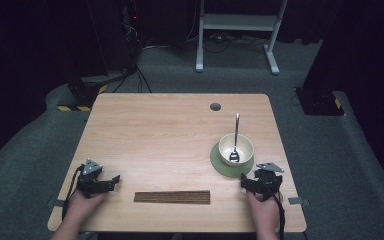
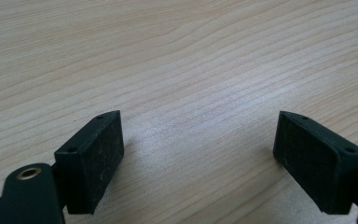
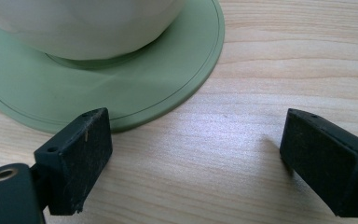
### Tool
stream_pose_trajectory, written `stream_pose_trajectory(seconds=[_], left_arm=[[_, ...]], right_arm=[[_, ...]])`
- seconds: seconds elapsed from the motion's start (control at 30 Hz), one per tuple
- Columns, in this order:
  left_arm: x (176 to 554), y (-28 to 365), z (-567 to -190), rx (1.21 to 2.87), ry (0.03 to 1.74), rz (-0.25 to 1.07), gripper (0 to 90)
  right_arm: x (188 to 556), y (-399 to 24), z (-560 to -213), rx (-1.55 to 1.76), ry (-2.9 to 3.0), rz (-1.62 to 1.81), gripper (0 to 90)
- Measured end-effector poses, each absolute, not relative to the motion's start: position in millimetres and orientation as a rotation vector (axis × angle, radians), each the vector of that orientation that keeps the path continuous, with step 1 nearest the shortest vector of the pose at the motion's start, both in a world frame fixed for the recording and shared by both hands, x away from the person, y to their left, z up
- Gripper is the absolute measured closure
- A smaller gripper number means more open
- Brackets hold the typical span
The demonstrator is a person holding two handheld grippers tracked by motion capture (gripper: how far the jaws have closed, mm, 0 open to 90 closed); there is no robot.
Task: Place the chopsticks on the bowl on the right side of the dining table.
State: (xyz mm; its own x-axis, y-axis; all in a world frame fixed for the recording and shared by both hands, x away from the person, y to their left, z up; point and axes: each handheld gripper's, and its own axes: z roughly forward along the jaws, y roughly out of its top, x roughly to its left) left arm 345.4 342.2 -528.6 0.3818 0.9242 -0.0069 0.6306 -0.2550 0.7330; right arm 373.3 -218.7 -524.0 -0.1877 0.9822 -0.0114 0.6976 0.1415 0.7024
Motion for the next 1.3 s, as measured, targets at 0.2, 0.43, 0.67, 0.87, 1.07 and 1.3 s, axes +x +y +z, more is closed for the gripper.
stream_pose_trajectory(seconds=[0.2, 0.43, 0.67, 0.87, 1.07, 1.3], left_arm=[[345, 342, -529, 1.993, 1.326, 0.568, 14.1], [344, 342, -529, 1.994, 1.321, 0.567, 14.6], [344, 342, -529, 2.001, 1.313, 0.569, 14.5], [345, 342, -528, 2.008, 1.310, 0.564, 14.4], [346, 342, -525, 2.040, 1.314, 0.540, 14.9], [344, 329, -518, 2.080, 1.271, 0.553, 15.1]], right_arm=[[370, -224, -524, 1.600, 1.967, 0.828, 9.0], [366, -229, -523, 1.577, 1.968, 0.844, 9.8], [353, -219, -516, 1.515, 1.996, 0.878, 9.9], [349, -199, -519, 1.484, 2.052, 0.899, 9.9], [353, -194, -519, 1.472, 2.073, 0.893, 9.7], [353, -199, -522, 1.496, 2.066, 0.869, 9.6]])
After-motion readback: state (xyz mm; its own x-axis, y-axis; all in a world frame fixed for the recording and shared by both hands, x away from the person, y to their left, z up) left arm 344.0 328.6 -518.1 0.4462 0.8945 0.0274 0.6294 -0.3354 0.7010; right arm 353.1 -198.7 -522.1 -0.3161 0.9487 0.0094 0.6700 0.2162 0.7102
